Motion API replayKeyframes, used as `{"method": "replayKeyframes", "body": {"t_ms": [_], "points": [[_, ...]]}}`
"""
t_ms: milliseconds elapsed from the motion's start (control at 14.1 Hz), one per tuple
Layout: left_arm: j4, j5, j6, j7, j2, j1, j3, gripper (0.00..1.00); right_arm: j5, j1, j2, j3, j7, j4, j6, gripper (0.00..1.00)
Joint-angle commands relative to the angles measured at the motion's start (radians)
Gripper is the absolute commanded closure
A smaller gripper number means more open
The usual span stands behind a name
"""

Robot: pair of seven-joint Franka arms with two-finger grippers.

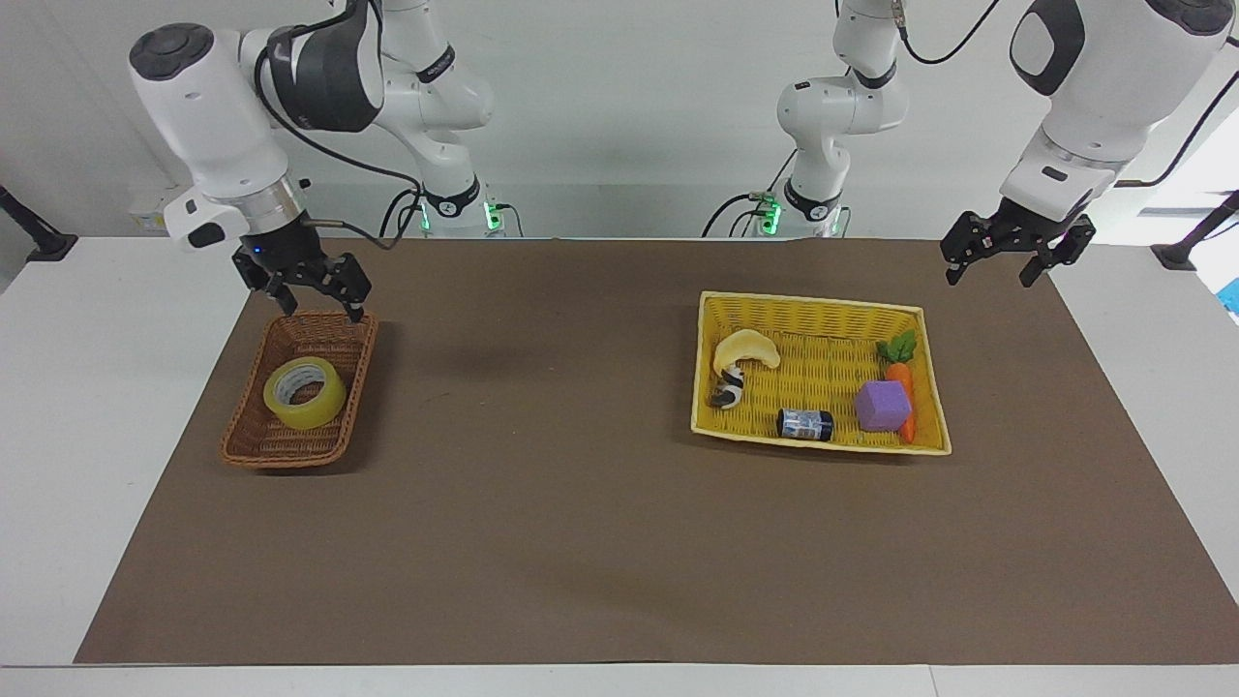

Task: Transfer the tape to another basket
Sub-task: 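Open the right gripper and release the tape roll in the basket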

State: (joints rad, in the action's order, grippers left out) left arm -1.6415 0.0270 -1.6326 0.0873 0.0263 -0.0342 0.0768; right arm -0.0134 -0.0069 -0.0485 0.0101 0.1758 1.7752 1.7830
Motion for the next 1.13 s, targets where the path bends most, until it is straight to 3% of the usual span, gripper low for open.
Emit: {"method": "replayKeyframes", "body": {"t_ms": [0, 142, 425, 850, 1062], "points": [[0.019, 0.014, 0.014, 0.008, -0.003, -0.006, 0.003, 0.00, 0.019, 0.001, -0.022, -0.001, 0.034, -0.080, -0.118, 0.00], [0.019, 0.014, 0.014, 0.008, -0.005, -0.006, 0.003, 0.00, 0.018, 0.002, -0.024, -0.004, 0.034, -0.137, -0.166, 0.00], [0.017, 0.014, 0.014, 0.008, -0.005, 0.010, 0.003, 0.00, 0.003, 0.001, -0.039, -0.019, 0.060, -0.135, -0.178, 0.00], [0.017, 0.011, 0.014, 0.008, -0.005, 0.013, 0.003, 0.00, 0.035, -0.013, -0.057, -0.015, 0.008, -0.172, -0.295, 0.00], [0.017, 0.011, 0.014, 0.008, -0.005, 0.023, 0.003, 0.00, 0.070, -0.018, -0.065, -0.002, -0.057, -0.165, -0.278, 0.00]]}}
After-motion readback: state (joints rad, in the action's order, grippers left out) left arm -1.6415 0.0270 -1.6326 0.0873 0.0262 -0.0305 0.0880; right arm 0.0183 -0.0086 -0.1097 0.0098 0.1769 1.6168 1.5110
